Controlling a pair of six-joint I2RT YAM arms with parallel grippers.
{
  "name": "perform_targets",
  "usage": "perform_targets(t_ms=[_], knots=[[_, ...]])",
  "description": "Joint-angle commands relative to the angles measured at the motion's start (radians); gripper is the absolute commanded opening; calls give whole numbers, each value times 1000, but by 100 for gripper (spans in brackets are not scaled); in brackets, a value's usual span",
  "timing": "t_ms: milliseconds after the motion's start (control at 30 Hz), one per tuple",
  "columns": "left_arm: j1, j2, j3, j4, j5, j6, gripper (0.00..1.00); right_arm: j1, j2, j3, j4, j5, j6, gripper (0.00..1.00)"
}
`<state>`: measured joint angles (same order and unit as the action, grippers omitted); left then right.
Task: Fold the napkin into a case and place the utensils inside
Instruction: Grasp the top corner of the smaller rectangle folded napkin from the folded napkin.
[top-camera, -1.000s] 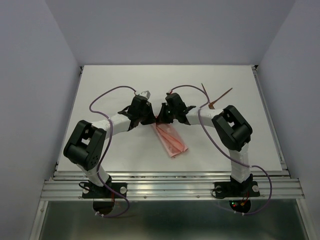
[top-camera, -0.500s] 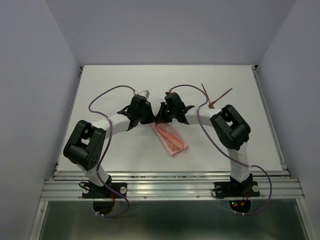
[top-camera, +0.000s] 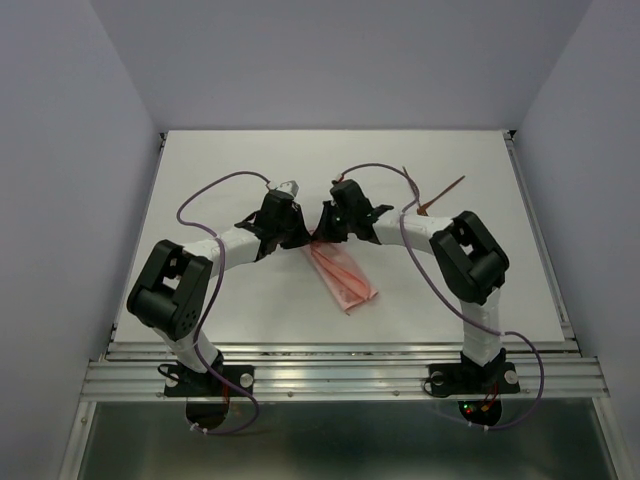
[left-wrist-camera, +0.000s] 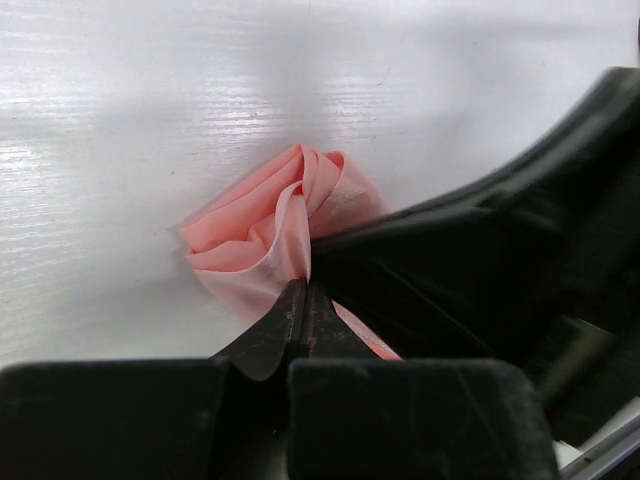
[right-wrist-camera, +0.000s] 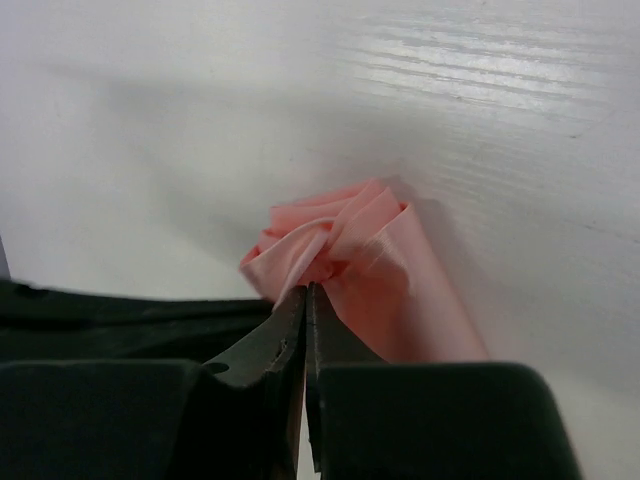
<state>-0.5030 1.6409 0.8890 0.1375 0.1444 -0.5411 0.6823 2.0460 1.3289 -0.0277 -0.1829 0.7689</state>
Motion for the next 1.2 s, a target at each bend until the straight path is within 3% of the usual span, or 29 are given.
perform_targets(t_ms=[0, 67, 233, 567, 867, 1167], knots=[[-3, -3, -15, 22, -2, -10, 0, 8, -154, 18, -90, -1, -105, 9], [-3, 5, -13, 25, 4, -11, 0, 8, -200, -8, -129, -3, -143, 18], [-3, 16, -13, 31, 15, -16, 0, 8, -268, -68, -216, 63, -198, 22], [-3, 30, 10, 17, 11, -8, 0, 8, -176, -47, -177, 82, -158, 1], [0, 17, 19, 4, -2, -5, 0, 8, -44, 67, -132, 2, -132, 1], [3, 7, 19, 4, 12, -5, 0, 8, -24, 61, -87, -27, -95, 1]])
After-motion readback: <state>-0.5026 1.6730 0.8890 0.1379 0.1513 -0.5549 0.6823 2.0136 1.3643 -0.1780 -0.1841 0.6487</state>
